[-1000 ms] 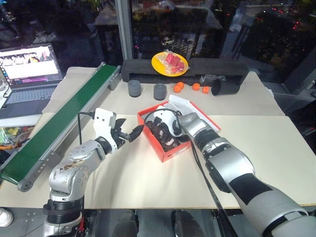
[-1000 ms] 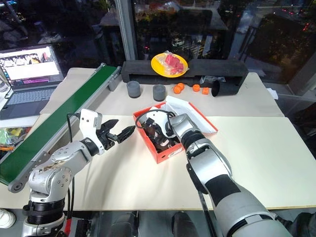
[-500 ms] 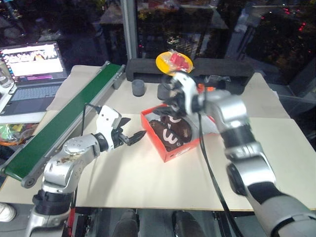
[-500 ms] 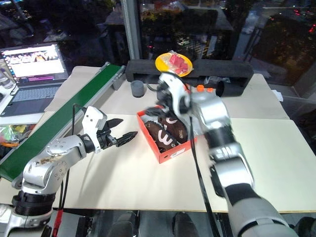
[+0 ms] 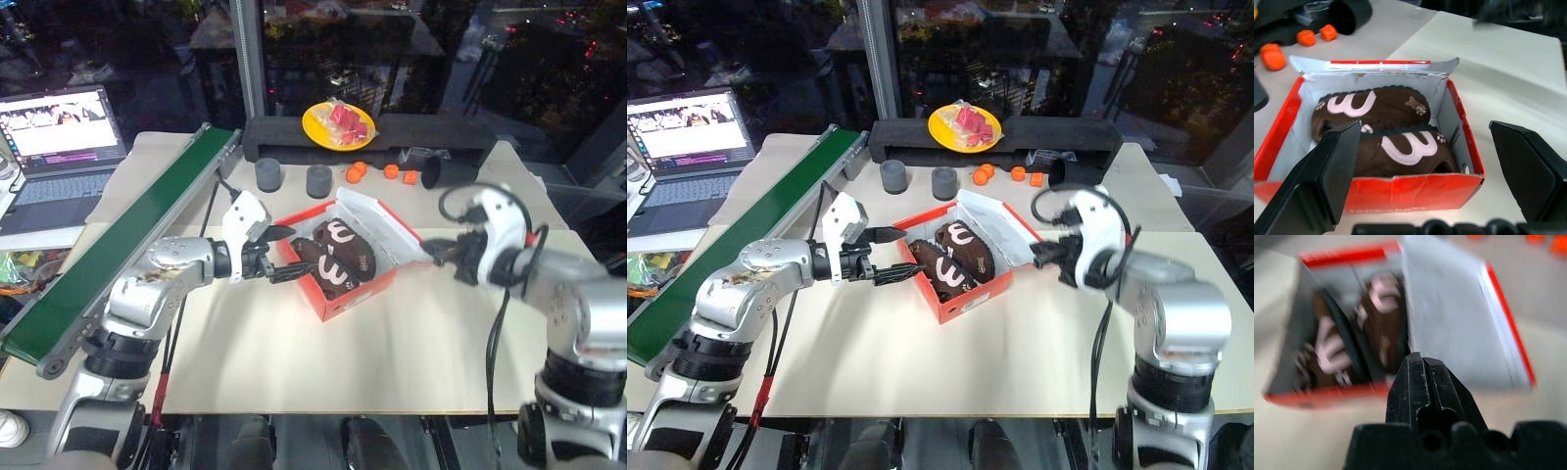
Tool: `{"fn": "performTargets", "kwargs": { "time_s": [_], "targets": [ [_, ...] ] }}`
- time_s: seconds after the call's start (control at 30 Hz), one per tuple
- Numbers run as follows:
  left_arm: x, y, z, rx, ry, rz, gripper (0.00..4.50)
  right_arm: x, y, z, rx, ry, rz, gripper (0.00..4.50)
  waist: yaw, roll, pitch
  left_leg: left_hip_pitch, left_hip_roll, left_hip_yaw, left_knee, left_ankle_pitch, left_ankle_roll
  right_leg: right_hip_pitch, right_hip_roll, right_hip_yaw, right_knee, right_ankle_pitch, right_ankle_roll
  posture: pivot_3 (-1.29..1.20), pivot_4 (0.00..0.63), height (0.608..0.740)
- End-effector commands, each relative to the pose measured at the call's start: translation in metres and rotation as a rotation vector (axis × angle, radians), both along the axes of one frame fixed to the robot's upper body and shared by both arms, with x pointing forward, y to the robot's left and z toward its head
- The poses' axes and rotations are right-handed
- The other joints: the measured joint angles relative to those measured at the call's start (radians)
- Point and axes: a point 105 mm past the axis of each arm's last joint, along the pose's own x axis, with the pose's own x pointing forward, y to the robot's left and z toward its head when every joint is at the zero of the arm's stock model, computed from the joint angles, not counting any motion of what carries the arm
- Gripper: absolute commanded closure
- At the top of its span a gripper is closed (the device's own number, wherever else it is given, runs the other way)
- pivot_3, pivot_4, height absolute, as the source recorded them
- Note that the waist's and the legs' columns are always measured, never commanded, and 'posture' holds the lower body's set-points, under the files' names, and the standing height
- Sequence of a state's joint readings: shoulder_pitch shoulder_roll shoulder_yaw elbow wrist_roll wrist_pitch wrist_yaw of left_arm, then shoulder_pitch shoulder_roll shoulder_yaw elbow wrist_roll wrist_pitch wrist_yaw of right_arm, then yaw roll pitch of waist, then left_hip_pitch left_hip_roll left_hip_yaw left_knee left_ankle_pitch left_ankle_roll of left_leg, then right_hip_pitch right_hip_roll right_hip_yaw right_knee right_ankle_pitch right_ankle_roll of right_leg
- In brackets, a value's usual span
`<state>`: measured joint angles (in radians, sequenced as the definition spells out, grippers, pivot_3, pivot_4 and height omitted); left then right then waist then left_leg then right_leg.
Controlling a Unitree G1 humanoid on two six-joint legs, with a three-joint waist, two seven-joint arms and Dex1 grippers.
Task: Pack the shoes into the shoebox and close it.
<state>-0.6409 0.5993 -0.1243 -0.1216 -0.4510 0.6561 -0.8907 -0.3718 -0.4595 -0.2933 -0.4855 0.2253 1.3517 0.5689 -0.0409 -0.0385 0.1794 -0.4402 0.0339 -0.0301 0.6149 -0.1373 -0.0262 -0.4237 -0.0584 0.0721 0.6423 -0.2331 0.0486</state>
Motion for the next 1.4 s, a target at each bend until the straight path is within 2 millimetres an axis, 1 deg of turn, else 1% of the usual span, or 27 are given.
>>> {"fn": "performTargets", "kwargs": {
  "time_s": [0.03,0.07,0.1,0.17,0.23,0.4,0.63,0.73,0.8,0.93,1.0,1.03,1.1,1.2,1.3,1.4],
  "targets": [
    [0.001,-0.001,0.013,0.005,-0.054,-0.021,0.0,0.013,-0.02,-0.007,-0.052,-0.094,-0.11,4.48,-0.005,0.0,0.0,0.0,0.0,0.0,0.0,0.0,0.0,0.0,0.0,0.0,0.0,0.0,0.0,0.0,0.15,0.74],
    [0.001,-0.001,0.013,0.007,-0.056,-0.022,0.0,0.015,-0.022,-0.012,-0.054,-0.096,-0.123,4.48,-0.006,0.0,0.0,0.0,0.0,0.0,0.0,0.0,0.0,0.0,0.0,0.0,0.0,0.0,0.0,0.0,0.15,0.74],
    [0.0,0.0,0.014,0.011,-0.057,-0.021,0.0,0.021,-0.025,-0.024,-0.063,-0.092,-0.139,4.48,-0.007,0.0,0.0,0.001,0.0,0.0,0.0,0.0,0.0,0.0,0.0,0.0,0.0,0.0,0.0,0.0,0.15,0.74],
    [-0.001,0.003,0.016,0.018,-0.058,-0.016,0.0,0.03,-0.022,-0.039,-0.054,-0.09,-0.146,4.48,-0.008,0.0,0.0,0.001,0.001,0.0,0.0,0.0,0.0,0.0,0.001,0.0,0.0,0.0,0.0,0.0,0.15,0.74],
    [-0.002,0.006,0.016,0.024,-0.057,-0.008,0.0,0.039,-0.016,-0.045,-0.044,-0.107,-0.132,4.48,-0.009,0.0,0.0,0.001,0.001,0.0,0.0,0.0,0.0,0.0,0.001,0.001,0.0,0.0,0.0,0.0,0.15,0.74],
    [-0.004,0.014,0.018,0.043,-0.062,0.02,0.0,0.056,-0.007,-0.057,-0.045,-0.124,-0.107,4.48,-0.006,0.0,0.0,0.001,0.0,0.0,0.0,0.0,0.0,0.0,0.0,0.001,0.0,0.0,0.0,0.0,0.15,0.74],
    [-0.007,0.018,0.022,0.048,-0.063,0.041,0.0,0.078,-0.004,-0.055,-0.032,-0.196,-0.129,4.48,-0.003,0.0,0.0,0.001,0.0,0.0,0.0,0.0,0.0,0.001,0.001,0.001,0.0,0.0,0.0,0.0,0.15,0.74],
    [-0.008,0.018,0.024,0.051,-0.065,0.042,0.0,0.088,-0.004,-0.046,0.023,-0.269,-0.167,4.48,-0.005,0.0,0.0,0.001,0.0,0.0,0.0,0.0,0.0,0.001,0.0,0.001,0.0,0.0,0.0,0.0,0.15,0.74],
    [-0.008,0.018,0.025,0.053,-0.065,0.044,0.0,0.092,-0.002,-0.037,0.081,-0.324,-0.176,4.48,-0.006,0.0,0.0,0.001,0.001,0.0,0.0,0.0,0.0,0.001,0.001,0.001,0.0,0.0,0.0,0.0,0.15,0.74],
    [-0.007,0.02,0.027,0.058,-0.067,0.046,0.0,0.089,0.01,-0.004,0.237,-0.505,-0.129,4.48,-0.008,0.0,0.0,0.001,0.001,0.0,-0.001,0.0,0.0,0.001,0.001,0.001,0.0,0.001,-0.001,0.0,0.15,0.74],
    [-0.007,0.02,0.027,0.06,-0.067,0.046,0.0,0.086,0.015,0.003,0.269,-0.541,-0.105,4.48,-0.008,0.0,0.0,0.001,0.001,0.0,-0.001,0.0,0.0,0.001,0.001,0.001,0.0,0.001,-0.001,0.0,0.15,0.74],
    [-0.007,0.02,0.027,0.061,-0.067,0.046,0.0,0.082,0.021,0.007,0.287,-0.562,-0.064,4.48,-0.008,0.001,0.0,0.001,0.001,0.0,-0.001,0.0,0.0,0.001,0.001,0.001,0.001,0.001,-0.001,0.0,0.15,0.74],
    [-0.006,0.021,0.027,0.066,-0.069,0.045,0.0,0.075,0.031,0.01,0.32,-0.571,-0.002,4.48,-0.007,0.001,0.0,0.001,0.001,0.0,-0.001,0.0,0.0,0.001,0.001,0.001,0.001,0.001,-0.001,0.0,0.15,0.74],
    [-0.004,0.021,0.027,0.068,-0.071,0.047,0.0,0.066,0.042,0.007,0.345,-0.543,0.072,4.48,-0.006,0.001,0.0,0.001,0.001,0.0,0.0,0.0,0.0,0.001,0.001,0.001,0.001,0.001,-0.001,0.0,0.15,0.74],
    [-0.003,0.021,0.028,0.067,-0.072,0.051,0.0,0.056,0.051,0.005,0.354,-0.507,0.135,4.48,-0.005,0.001,0.0,0.001,0.001,0.0,0.0,0.0,0.0,0.001,0.001,0.001,0.001,0.001,-0.001,0.0,0.15,0.74],
    [-0.003,0.022,0.028,0.058,-0.068,0.062,0.0,0.051,0.06,0.005,0.344,-0.48,0.193,4.48,-0.005,0.001,0.0,0.001,0.0,0.0,0.0,0.0,0.0,0.001,0.001,0.001,0.002,0.001,-0.001,0.0,0.15,0.74]
  ]
}}
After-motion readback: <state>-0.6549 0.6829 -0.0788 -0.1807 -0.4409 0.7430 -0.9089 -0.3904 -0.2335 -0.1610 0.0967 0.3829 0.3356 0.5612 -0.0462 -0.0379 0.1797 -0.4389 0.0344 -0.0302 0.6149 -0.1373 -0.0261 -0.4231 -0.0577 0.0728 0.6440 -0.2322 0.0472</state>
